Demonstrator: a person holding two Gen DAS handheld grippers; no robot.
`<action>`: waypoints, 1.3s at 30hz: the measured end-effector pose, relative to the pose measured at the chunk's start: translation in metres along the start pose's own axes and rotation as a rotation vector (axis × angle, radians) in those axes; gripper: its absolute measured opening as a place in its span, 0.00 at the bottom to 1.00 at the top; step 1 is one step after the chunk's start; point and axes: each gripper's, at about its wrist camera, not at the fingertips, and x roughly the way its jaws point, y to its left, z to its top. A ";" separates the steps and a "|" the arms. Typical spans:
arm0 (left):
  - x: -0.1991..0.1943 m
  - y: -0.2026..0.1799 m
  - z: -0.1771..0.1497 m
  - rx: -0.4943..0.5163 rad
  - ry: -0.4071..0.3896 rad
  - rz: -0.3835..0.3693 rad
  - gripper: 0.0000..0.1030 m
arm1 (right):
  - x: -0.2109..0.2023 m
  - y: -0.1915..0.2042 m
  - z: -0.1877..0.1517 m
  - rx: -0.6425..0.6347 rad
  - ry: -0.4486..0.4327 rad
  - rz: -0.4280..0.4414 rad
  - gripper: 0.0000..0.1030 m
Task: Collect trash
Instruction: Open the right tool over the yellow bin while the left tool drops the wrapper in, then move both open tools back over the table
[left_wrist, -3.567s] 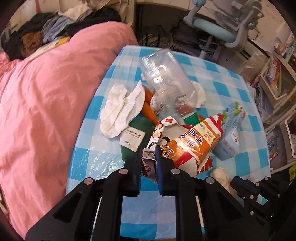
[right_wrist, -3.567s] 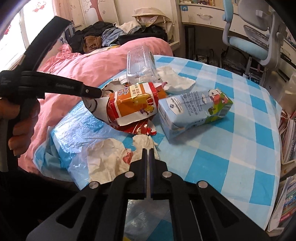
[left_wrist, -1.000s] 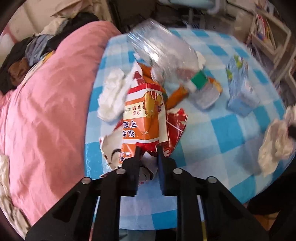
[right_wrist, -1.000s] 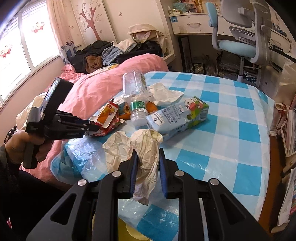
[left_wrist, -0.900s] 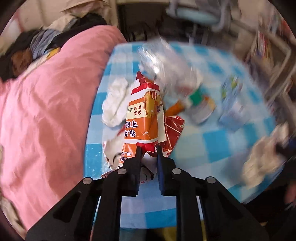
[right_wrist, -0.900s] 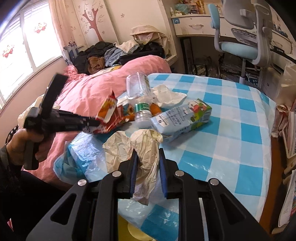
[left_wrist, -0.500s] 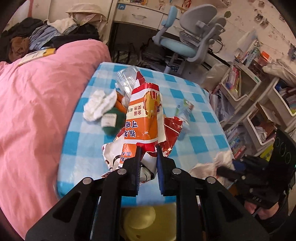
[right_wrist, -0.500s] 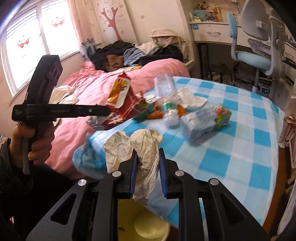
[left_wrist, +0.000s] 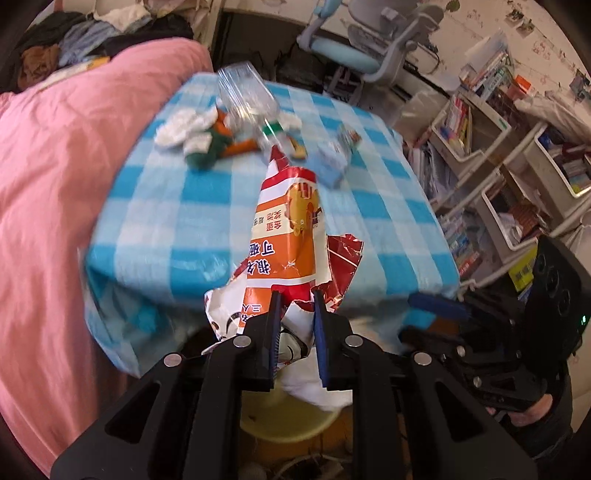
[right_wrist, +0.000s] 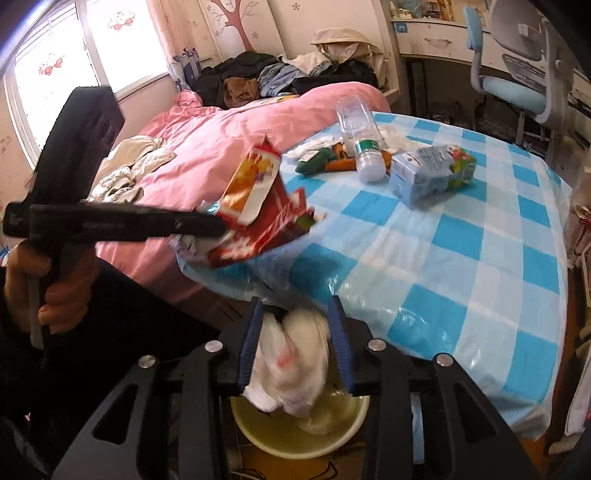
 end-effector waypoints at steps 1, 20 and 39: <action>0.001 -0.003 -0.005 0.003 0.017 -0.002 0.16 | -0.002 0.000 -0.002 0.007 -0.006 -0.009 0.46; -0.046 -0.028 -0.006 0.068 -0.298 0.304 0.77 | -0.031 -0.017 -0.005 0.111 -0.197 -0.110 0.61; -0.028 -0.019 0.061 -0.012 -0.460 0.363 0.91 | -0.036 -0.011 0.043 -0.003 -0.342 -0.183 0.83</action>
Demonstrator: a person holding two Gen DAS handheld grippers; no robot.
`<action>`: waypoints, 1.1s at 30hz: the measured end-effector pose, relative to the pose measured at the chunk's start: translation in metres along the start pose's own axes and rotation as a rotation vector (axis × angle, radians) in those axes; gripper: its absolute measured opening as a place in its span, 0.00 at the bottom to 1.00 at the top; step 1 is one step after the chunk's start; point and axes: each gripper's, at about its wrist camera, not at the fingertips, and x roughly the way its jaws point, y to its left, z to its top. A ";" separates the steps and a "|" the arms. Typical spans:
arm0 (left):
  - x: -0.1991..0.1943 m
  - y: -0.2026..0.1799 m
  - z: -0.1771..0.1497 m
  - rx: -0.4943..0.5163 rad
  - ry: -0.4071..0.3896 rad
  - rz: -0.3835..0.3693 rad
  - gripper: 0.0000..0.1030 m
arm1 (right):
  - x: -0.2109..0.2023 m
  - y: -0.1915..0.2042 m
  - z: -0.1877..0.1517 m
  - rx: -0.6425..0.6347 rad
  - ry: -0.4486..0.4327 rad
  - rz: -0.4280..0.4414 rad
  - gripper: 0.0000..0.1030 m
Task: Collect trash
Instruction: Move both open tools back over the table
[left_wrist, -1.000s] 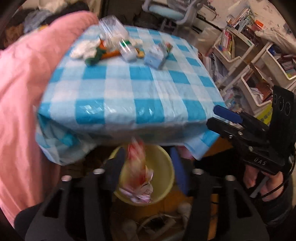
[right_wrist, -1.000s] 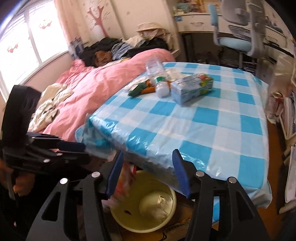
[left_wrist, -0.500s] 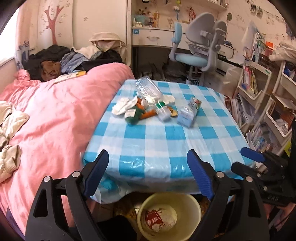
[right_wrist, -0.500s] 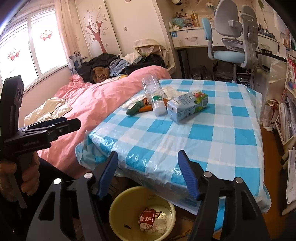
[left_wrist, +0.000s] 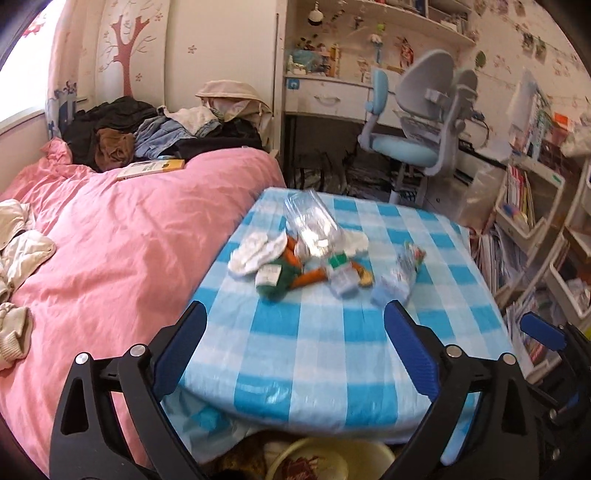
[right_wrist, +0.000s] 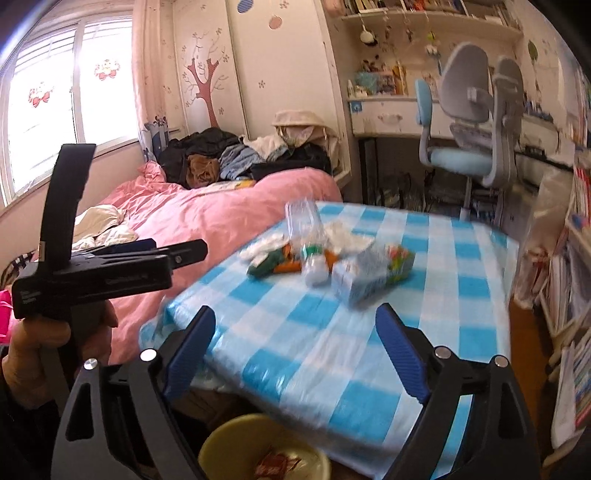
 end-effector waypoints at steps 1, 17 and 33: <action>0.003 0.000 0.005 -0.005 -0.009 0.003 0.92 | 0.004 -0.002 0.005 -0.007 -0.004 0.000 0.84; 0.057 0.005 0.055 -0.057 -0.034 0.027 0.93 | 0.054 -0.018 0.020 0.036 0.041 -0.004 0.86; 0.086 0.005 0.060 -0.043 0.008 0.074 0.93 | 0.082 -0.041 0.022 0.112 0.084 -0.018 0.86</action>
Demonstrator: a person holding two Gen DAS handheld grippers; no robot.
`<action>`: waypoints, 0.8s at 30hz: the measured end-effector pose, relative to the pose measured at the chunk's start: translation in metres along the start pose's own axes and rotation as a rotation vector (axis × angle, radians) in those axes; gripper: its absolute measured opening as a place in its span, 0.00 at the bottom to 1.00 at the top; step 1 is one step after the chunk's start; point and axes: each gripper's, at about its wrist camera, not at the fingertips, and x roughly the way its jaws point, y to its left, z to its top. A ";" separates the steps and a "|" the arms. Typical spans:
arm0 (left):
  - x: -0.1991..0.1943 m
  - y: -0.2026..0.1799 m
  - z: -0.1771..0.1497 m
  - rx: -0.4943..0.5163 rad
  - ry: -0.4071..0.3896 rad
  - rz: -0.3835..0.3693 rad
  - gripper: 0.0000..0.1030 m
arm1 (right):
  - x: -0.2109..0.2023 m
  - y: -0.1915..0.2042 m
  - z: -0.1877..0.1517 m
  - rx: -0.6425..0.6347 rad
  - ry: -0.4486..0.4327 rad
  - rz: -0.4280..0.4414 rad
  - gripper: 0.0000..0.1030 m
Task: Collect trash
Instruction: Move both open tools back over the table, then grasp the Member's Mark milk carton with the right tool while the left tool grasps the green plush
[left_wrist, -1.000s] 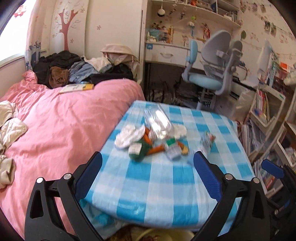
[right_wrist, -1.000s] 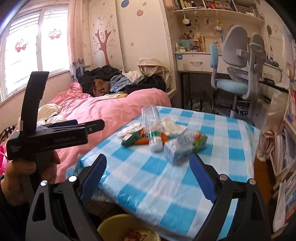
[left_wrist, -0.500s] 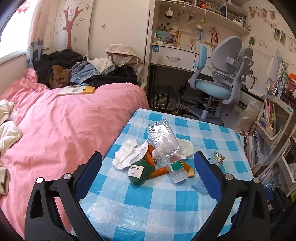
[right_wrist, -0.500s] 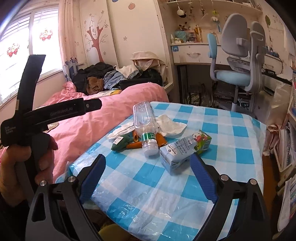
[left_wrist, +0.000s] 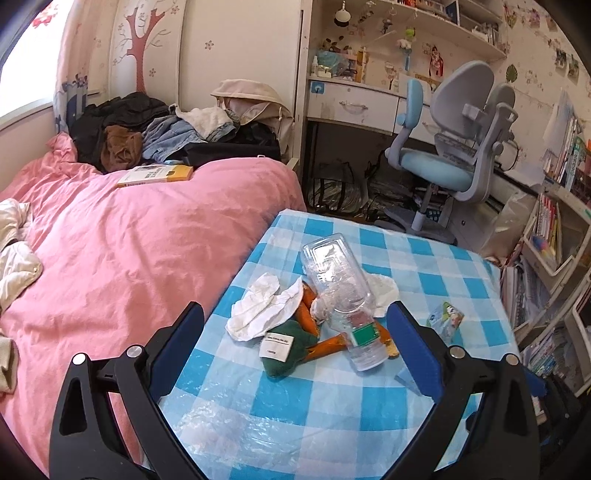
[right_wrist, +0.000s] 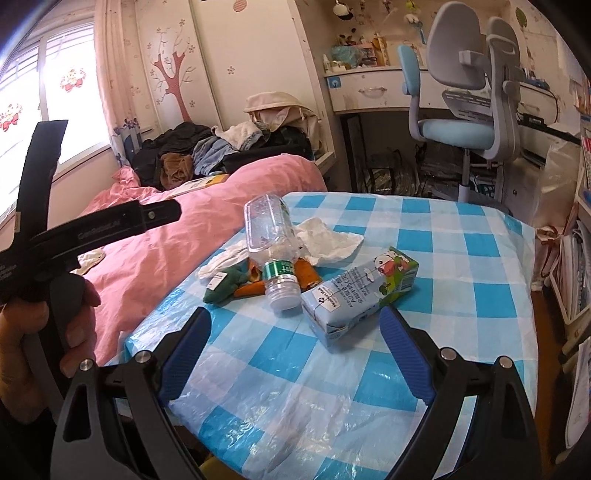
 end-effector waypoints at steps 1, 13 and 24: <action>0.005 0.001 0.001 0.012 0.011 0.014 0.93 | 0.002 -0.001 0.000 0.004 0.003 -0.005 0.86; 0.072 0.055 0.018 -0.010 0.207 0.058 0.92 | 0.054 -0.036 0.007 0.192 0.099 -0.045 0.86; 0.117 0.011 -0.008 0.172 0.388 -0.009 0.90 | 0.089 -0.048 0.012 0.233 0.134 -0.077 0.86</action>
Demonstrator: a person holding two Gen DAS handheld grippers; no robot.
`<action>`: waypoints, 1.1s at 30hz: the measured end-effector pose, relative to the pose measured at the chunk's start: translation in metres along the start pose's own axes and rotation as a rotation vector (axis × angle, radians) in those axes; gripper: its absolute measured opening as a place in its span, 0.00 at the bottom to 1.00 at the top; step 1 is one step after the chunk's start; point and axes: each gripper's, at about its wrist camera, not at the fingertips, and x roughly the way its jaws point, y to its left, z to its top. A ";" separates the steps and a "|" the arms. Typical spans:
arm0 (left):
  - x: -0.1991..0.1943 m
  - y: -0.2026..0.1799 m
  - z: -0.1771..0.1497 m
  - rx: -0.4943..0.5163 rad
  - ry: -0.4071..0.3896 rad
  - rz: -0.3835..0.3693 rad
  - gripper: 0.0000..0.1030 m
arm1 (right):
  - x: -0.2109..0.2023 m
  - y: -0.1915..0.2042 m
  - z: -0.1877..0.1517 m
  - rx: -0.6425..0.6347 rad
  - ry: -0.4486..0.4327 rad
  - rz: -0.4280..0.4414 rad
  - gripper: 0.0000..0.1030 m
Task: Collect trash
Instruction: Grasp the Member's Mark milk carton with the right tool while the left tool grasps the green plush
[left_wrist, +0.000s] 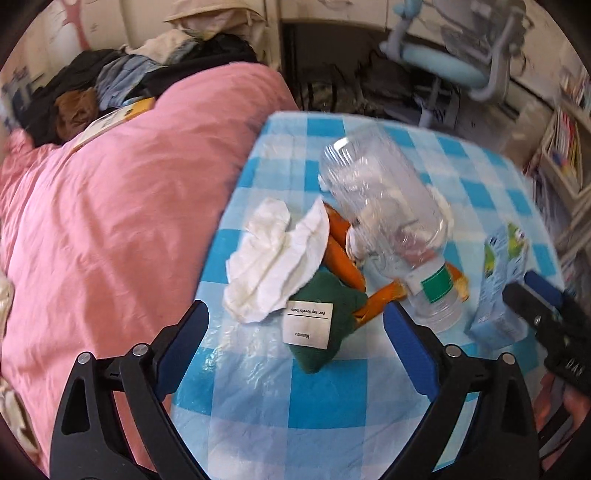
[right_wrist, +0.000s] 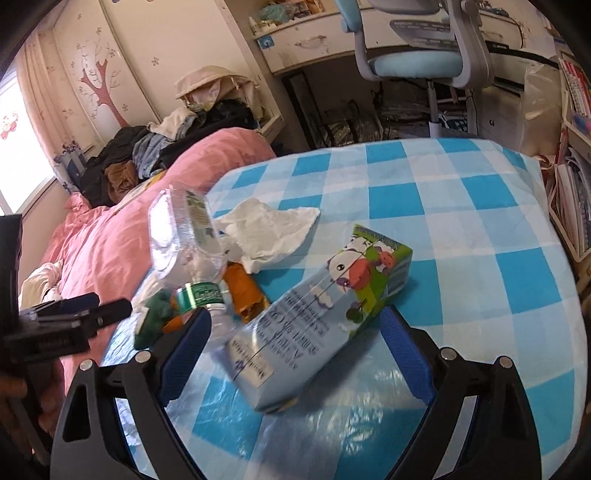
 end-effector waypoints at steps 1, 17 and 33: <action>0.003 -0.001 0.001 0.003 0.010 0.008 0.90 | 0.002 -0.001 0.001 0.001 0.005 -0.003 0.86; 0.036 0.005 -0.001 -0.027 0.163 -0.105 0.38 | 0.004 -0.003 -0.001 -0.075 0.110 -0.001 0.47; -0.011 0.013 -0.023 -0.036 0.090 -0.190 0.37 | -0.037 -0.003 -0.023 -0.089 0.115 0.005 0.47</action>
